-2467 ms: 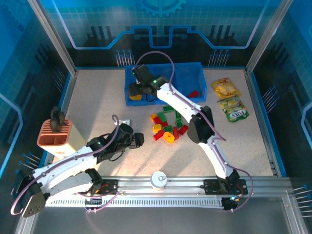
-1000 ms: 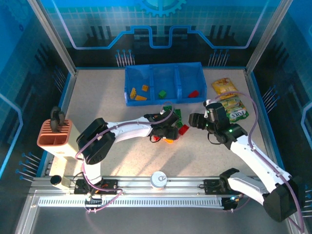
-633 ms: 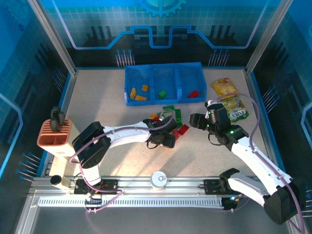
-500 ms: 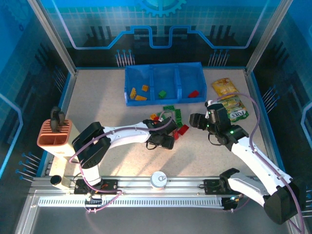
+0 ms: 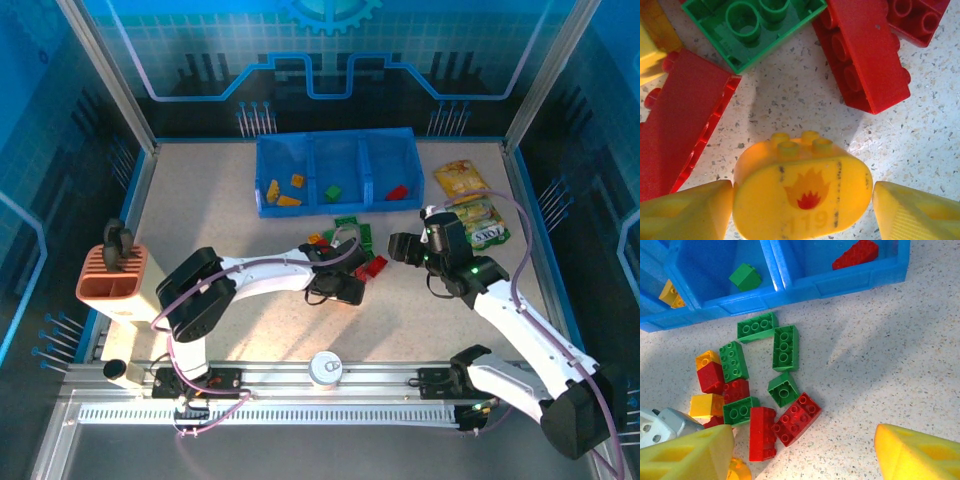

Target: Sort the legos into containers by color

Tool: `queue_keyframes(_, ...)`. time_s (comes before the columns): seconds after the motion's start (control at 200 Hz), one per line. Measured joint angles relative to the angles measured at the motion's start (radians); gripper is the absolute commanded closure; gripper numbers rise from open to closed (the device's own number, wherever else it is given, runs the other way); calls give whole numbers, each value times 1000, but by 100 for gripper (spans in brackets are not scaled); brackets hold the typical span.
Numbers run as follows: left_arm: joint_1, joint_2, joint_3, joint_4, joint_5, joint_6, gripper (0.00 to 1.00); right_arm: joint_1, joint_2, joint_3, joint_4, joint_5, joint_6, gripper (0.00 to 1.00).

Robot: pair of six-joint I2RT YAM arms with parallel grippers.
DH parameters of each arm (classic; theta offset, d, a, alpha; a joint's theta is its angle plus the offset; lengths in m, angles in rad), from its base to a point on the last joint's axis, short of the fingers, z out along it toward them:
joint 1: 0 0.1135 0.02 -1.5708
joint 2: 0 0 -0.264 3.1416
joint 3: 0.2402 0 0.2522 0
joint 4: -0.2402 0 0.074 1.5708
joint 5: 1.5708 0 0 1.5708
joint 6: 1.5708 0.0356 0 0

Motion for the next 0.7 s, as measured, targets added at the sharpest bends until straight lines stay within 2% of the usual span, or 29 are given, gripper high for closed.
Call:
queue_keyframes(0.215, 0, 51, 41, 2, 4, 0, 26, 0, 8, -2, 0, 0, 0, 25)
queue_keyframes(0.41, 0, 59, 49, 3, 8, 18, 44, -6, 8, -13, 3, -1, 1, 25)
queue_keyframes(0.7, 2, 36, 49, -13, 3, 22, 45, -16, 3, -31, 7, -3, 4, 25)
